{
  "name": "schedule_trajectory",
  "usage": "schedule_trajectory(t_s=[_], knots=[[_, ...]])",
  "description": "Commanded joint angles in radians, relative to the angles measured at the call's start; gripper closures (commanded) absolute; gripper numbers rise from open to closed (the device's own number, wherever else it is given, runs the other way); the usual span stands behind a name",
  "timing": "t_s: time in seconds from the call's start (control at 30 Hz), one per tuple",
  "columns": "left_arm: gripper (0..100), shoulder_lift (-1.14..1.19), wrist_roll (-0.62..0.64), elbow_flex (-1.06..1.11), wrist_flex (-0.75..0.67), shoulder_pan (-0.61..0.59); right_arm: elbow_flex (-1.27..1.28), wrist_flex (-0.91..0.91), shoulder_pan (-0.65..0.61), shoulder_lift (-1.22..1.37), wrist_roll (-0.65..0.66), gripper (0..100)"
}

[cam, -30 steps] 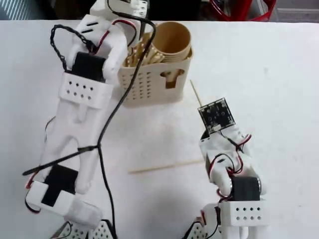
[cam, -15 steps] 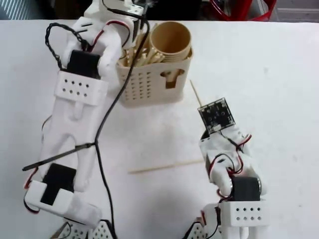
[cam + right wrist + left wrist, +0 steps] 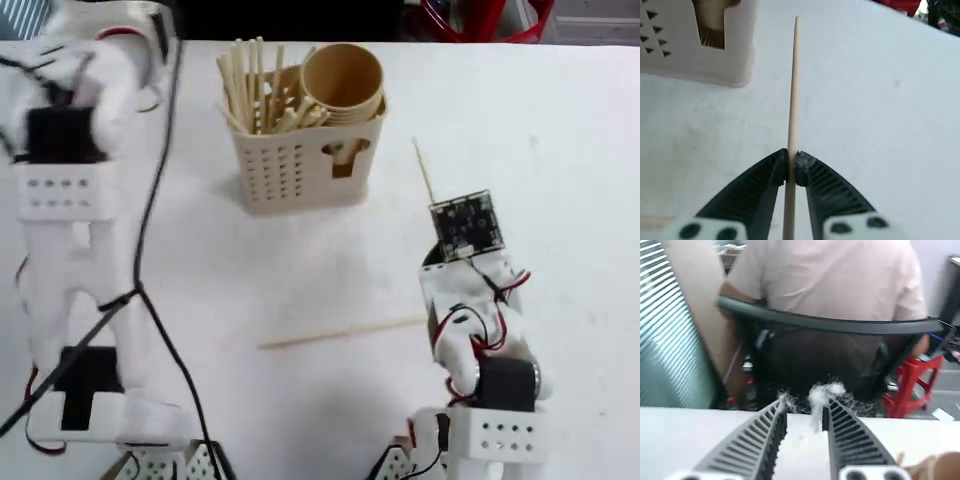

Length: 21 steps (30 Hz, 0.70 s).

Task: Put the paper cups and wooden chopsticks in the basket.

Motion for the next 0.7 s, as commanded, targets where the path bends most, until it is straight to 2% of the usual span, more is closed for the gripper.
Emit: schedule_trajectory(t_s=[0.0,0.17,0.27,0.37,0.5,0.67], knots=[[87,-0.051,-0.021,-0.048,0.120,-0.082,-0.147,0.036,0.001,-0.005,-0.017,98.2],[87,-0.053,-0.034,0.098,0.279,-0.134,-0.344,0.035,-0.004,-0.005,-0.083,98.2],[87,-0.053,-0.026,0.292,0.275,-0.160,-0.466,-0.012,-0.064,-0.002,-0.124,98.2],[87,-0.054,-0.025,0.535,0.144,-0.171,-0.569,-0.077,-0.133,0.056,-0.167,98.2],[87,-0.062,-0.023,0.842,-0.129,-0.166,-0.704,-0.151,-0.225,0.257,-0.180,98.2],[87,-0.061,-0.026,1.074,-0.399,-0.136,-0.847,-0.269,-0.325,0.536,-0.218,98.2]])
